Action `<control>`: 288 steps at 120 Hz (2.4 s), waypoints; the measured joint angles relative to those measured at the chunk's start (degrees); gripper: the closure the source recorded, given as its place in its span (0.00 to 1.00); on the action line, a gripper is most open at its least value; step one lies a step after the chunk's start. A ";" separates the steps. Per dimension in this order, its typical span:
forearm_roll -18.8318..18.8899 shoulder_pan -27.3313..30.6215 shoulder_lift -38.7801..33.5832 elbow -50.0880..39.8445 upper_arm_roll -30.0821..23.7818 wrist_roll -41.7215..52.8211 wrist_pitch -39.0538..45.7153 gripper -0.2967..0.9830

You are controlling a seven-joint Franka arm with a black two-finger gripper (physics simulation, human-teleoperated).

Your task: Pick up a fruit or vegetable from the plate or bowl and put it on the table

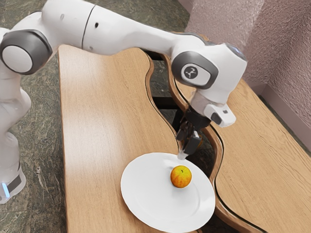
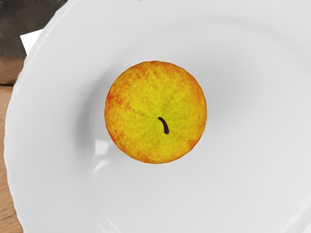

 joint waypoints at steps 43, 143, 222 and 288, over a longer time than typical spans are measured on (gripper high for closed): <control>0.10 -1.38 3.23 -6.61 -0.18 -6.52 10.58 0.23; -1.47 -0.61 7.54 -6.80 0.07 -12.19 14.42 0.36; -0.25 -0.67 2.20 0.74 20.00 -12.39 6.41 0.52; -0.28 -1.93 -5.10 -5.78 25.14 -12.77 -0.02 0.52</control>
